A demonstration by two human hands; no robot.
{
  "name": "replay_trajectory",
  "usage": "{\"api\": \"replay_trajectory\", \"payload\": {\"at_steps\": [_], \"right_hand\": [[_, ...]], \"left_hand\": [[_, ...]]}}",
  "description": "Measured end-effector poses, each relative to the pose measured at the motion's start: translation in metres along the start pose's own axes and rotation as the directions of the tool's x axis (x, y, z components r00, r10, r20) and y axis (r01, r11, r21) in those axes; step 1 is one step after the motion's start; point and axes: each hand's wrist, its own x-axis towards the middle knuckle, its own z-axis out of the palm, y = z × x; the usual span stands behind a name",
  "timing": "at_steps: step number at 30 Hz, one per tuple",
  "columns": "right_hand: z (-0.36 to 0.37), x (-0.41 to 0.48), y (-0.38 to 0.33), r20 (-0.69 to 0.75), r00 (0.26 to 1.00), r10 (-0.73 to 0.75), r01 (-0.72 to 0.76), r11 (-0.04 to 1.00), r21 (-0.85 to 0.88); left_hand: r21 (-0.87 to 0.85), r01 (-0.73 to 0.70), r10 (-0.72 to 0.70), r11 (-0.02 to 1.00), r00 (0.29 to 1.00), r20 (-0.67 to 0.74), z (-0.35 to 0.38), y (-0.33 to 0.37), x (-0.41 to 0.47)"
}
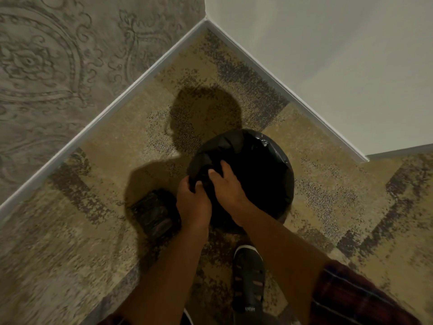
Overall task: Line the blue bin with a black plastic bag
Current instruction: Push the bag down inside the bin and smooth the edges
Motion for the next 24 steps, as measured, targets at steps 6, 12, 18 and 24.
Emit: {"api": "replay_trajectory", "payload": {"at_steps": [6,12,18,24], "right_hand": [[-0.005,0.011,0.017,0.093,0.995,0.031,-0.031,1.0,-0.006],[-0.054,0.019,-0.006,-0.14,0.956,-0.259,0.202,0.923,-0.327],[-0.066,0.056,-0.032,0.018,0.999,0.034,-0.026,0.947,-0.32],[-0.069,0.086,-0.034,0.021,0.995,0.102,-0.088,0.928,-0.362]], "left_hand": [[0.082,-0.039,0.037,0.996,0.999,0.029,-0.009,-0.004,0.002],[0.41,-0.615,0.68,0.674,0.733,-0.017,-0.014,0.008,-0.024],[0.61,-0.791,0.208,-0.05,0.589,0.781,0.023,0.01,-0.016],[0.662,-0.71,-0.024,-0.242,0.686,0.727,0.01,-0.012,0.003]]}}
